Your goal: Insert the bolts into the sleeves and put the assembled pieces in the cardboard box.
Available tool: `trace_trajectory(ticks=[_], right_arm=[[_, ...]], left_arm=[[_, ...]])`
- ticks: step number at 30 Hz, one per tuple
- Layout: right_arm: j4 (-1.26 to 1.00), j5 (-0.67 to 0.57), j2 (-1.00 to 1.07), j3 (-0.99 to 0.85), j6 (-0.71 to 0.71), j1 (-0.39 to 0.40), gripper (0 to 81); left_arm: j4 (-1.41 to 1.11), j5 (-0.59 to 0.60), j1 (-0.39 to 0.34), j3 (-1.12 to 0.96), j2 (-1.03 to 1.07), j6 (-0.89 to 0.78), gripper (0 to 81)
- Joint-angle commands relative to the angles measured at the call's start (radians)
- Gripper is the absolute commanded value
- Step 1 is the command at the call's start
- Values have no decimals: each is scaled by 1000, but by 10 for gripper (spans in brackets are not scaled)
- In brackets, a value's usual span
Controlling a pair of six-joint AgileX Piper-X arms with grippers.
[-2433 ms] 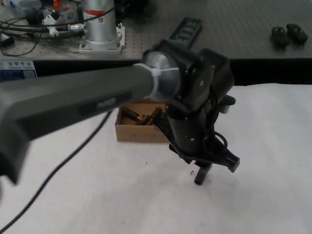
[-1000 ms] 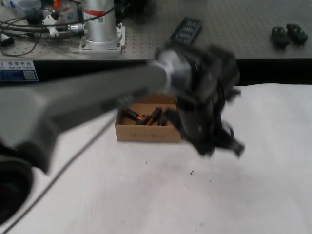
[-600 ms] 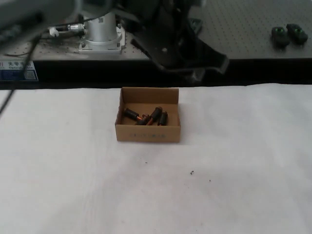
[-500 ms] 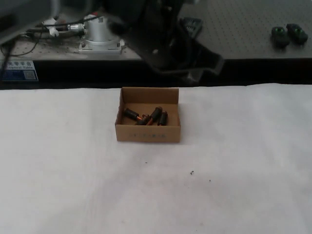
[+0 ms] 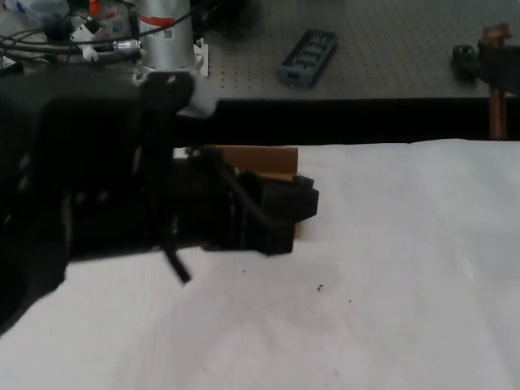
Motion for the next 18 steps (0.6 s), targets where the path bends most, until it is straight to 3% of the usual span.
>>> trace_trajectory(ticks=[1, 5, 10, 18], right_arm=[[17, -17, -27, -4, 0, -40, 28], [-121, -49, 45, -4, 13, 94, 28], [-229, -49, 127, -4, 8, 240, 28], [-229, -49, 184, -4, -22, 296, 28]], left_arm=[[-97, 31, 2, 17, -25, 1, 29], [-287, 109, 2, 111, -59, 26, 29], [-340, 233, 2, 156, -60, 26, 29], [-347, 245, 2, 159, -60, 16, 29]])
